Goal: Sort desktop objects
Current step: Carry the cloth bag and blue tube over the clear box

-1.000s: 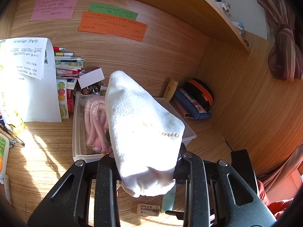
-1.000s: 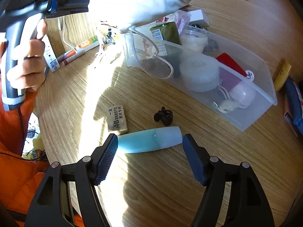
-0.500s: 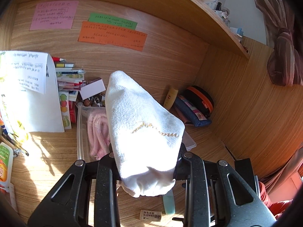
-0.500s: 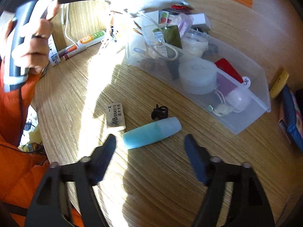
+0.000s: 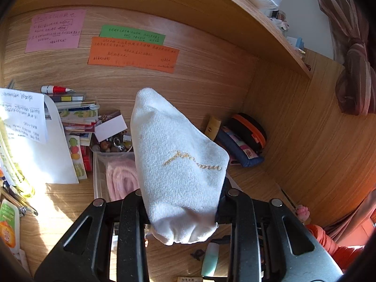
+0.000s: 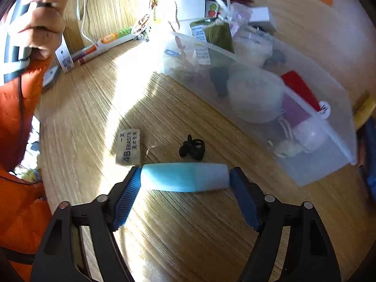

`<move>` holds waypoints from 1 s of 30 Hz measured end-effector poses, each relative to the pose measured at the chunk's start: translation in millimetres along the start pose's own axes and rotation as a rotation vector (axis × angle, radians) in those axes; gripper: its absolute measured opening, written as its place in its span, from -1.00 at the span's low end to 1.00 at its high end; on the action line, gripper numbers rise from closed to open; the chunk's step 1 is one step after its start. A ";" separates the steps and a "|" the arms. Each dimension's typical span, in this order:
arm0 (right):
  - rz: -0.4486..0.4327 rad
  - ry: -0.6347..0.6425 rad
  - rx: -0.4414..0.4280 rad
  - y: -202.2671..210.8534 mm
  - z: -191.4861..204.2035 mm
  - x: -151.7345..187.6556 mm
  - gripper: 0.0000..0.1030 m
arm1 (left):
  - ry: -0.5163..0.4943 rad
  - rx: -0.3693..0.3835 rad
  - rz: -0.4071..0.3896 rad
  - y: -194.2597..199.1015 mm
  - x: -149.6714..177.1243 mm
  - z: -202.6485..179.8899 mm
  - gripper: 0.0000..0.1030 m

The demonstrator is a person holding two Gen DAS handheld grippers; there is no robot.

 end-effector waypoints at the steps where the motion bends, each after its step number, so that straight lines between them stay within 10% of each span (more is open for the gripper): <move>1: -0.002 -0.007 0.011 0.3 -1.4 0.7 0.39 | 0.004 -0.001 0.002 -1.8 -1.4 1.6 -0.42; 18: -0.228 -0.147 0.150 80.4 -54.8 -33.2 0.39 | 0.066 -0.001 0.089 -46.5 -17.2 23.1 -0.42; 30: -0.217 -0.119 0.221 54.3 -97.0 -85.6 0.39 | 0.064 0.013 0.207 -100.0 -9.6 15.0 -0.42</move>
Point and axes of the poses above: each gripper's, at about its wrist camera, not at the fingertips, and y roughly against the way its jaws point, z to its left, x to its underside, the point moved 1 cm from there along -y, roughly the way its jaws point, and after that the axes turned 7 degrees about -z, right-handed, at the moved point
